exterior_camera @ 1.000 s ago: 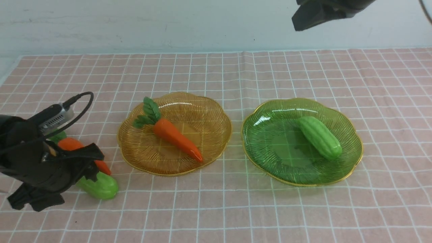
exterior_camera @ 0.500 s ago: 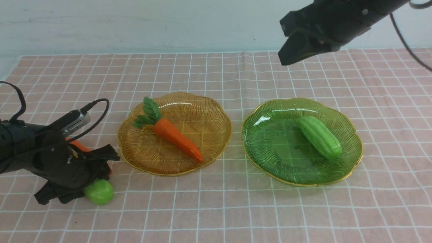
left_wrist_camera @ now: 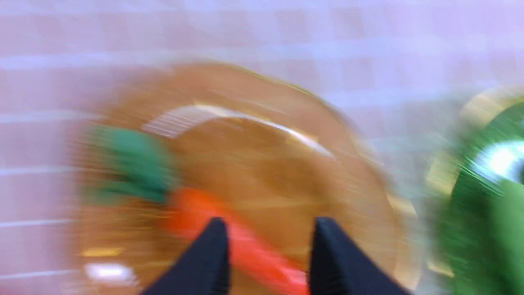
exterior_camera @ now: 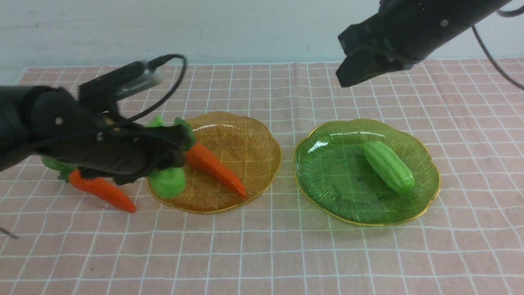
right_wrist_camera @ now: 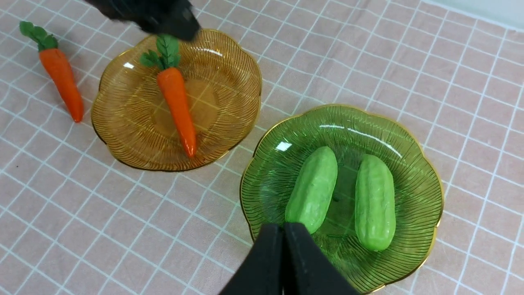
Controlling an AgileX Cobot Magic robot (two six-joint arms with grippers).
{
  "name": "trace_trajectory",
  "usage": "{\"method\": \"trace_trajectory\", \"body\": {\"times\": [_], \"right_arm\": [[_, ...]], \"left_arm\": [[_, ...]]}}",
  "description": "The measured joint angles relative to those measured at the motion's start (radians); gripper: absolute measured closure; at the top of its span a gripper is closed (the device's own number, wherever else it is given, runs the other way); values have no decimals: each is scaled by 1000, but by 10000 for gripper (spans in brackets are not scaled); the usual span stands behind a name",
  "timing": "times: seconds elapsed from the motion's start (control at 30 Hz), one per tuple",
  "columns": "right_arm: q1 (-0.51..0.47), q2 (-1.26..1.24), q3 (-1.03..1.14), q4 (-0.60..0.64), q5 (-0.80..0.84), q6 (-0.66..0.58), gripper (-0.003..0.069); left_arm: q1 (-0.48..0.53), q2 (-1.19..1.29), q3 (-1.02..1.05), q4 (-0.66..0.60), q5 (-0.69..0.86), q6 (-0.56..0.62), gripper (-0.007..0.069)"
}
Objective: Put different types of vegetables on the plate.
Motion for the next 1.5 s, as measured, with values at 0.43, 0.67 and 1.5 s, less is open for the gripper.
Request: {"method": "trace_trajectory", "body": {"times": [0.43,0.67,1.5], "right_arm": [[0,13,1,4,0,0,674],[0,72,1,5,0,0,674],[0,148,1,56,-3,-30,674]], "left_arm": [[370,-137,444,306,43,-168,546],[370,-78,444,270,15,-213,245],[367,106,296,257,17,-73,410]]}}
